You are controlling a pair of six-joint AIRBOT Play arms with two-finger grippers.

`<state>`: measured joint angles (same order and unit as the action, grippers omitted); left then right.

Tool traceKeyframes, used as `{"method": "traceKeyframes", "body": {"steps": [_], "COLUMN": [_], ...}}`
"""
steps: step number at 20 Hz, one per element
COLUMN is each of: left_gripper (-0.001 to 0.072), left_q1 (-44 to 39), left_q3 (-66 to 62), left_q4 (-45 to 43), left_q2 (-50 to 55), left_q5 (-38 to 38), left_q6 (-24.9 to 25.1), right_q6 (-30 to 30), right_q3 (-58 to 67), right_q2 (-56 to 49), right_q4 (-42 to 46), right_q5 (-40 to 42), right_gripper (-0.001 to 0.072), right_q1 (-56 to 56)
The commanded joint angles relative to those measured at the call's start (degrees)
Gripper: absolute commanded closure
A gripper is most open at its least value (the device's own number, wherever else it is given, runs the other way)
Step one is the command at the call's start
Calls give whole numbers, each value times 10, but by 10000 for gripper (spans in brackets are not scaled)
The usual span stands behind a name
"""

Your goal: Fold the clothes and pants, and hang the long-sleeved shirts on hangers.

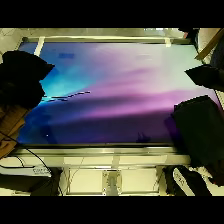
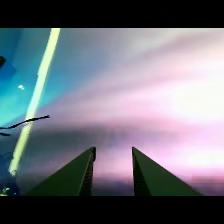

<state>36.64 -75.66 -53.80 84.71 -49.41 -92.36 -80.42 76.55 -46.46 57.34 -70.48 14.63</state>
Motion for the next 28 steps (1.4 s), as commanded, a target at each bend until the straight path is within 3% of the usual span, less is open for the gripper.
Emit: {"method": "traceKeyframes", "body": {"steps": [1,4,7,12,15,16,17,18,20,23,26,28], "left_gripper": [691,691,691,690,680,446,48,4,5,7,7,7], "left_q1": [-54,-192,-378,-689,-798,-813,-811,-790,-711,-537,-382,-304], "left_q3": [0,0,0,1,1,1,1,0,0,0,7,45], "left_q4": [193,191,190,118,118,118,117,102,47,-49,-158,-168], "left_q2": [-111,-197,-216,-141,-70,-53,-44,-44,-65,-108,-133,-161], "left_q5": [-52,-93,-109,-53,32,59,74,76,50,-73,-190,-183], "left_q6": [159,170,170,165,166,169,170,169,158,78,30,29], "right_q6": [1,2,2,6,6,13,33,51,66,66,67,97], "right_q3": [58,115,133,132,132,132,130,127,115,71,-8,-79], "right_q2": [0,0,0,-15,-29,-34,-40,-44,-51,-61,-74,-82], "right_q4": [112,231,308,315,315,316,316,316,316,281,149,22], "right_q5": [-40,-101,-116,-114,-112,-112,-113,-114,-122,-121,-99,-58], "right_gripper": [443,444,444,443,443,443,443,443,443,443,442,442], "right_q1": [0,0,0,0,0,0,0,0,0,0,0,0]}}
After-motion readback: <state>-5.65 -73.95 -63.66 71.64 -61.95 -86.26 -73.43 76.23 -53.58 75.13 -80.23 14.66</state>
